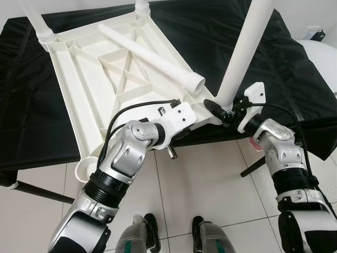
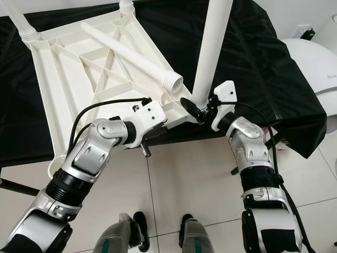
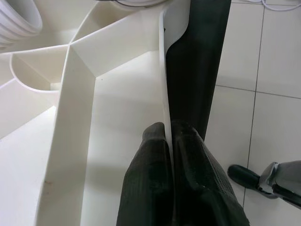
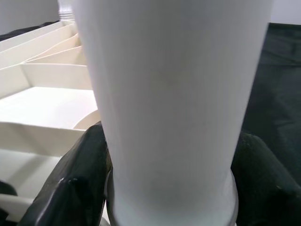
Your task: Building children table
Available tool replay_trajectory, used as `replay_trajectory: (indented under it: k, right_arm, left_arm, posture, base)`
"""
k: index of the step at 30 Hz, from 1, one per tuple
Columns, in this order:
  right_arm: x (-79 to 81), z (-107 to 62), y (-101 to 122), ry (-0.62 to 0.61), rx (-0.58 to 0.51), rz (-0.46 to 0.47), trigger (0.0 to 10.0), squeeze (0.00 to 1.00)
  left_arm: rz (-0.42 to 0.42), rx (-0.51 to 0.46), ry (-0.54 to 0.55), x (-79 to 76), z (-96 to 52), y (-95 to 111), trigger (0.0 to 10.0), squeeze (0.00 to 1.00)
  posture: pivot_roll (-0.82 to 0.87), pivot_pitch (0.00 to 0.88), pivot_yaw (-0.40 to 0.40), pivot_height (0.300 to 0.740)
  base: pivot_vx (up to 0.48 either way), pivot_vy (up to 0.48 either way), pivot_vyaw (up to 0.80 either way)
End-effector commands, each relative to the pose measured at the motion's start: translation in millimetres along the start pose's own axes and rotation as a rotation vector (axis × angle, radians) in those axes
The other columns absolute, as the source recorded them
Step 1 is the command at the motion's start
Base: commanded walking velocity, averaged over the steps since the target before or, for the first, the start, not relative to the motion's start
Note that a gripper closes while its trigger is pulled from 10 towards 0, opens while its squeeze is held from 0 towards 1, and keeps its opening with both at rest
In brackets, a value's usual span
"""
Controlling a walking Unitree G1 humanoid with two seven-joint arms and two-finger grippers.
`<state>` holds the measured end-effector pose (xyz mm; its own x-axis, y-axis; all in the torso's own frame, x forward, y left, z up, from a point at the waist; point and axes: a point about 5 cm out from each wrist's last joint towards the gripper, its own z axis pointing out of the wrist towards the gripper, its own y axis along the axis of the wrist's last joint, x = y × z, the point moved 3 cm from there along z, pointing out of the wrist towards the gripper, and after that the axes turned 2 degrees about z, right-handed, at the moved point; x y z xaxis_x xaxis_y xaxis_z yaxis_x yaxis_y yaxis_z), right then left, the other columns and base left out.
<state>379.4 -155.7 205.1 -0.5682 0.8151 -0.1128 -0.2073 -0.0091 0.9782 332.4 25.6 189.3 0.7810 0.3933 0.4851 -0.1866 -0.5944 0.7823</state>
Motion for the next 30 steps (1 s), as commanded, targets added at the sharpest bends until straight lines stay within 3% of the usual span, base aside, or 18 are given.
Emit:
replay_trajectory:
  k: [1,17,21,30]
  right_arm:
    - [2.7,1.8,11,-0.020,-0.052,-0.014,10.0,0.00]
    - [19.7,0.4,7,-0.126,-0.075,0.019,10.0,0.00]
    - [36.2,2.8,4,-0.176,-0.095,0.054,10.0,0.00]
    - [49.8,5.5,1,-0.226,-0.101,0.079,10.0,0.00]
  left_arm:
    - [0.033,-0.004,0.070,5.4,-2.1,6,10.0,0.00]
    - [0.031,-0.001,0.071,6.7,-3.6,5,10.0,0.00]
    - [0.033,0.000,0.071,7.8,-4.9,6,10.0,0.00]
    - [0.033,0.001,0.069,8.0,-5.7,5,10.0,0.00]
  posture:
    - [-0.12,0.231,0.047,0.740]
    - [-0.12,0.235,0.051,0.740]
    - [-0.12,0.235,0.058,0.740]
    - [-0.11,0.232,0.060,0.740]
  base:
    - [0.000,0.000,0.00]
    - [0.000,0.000,0.00]
    - [0.000,0.000,0.00]
    - [0.000,0.000,0.00]
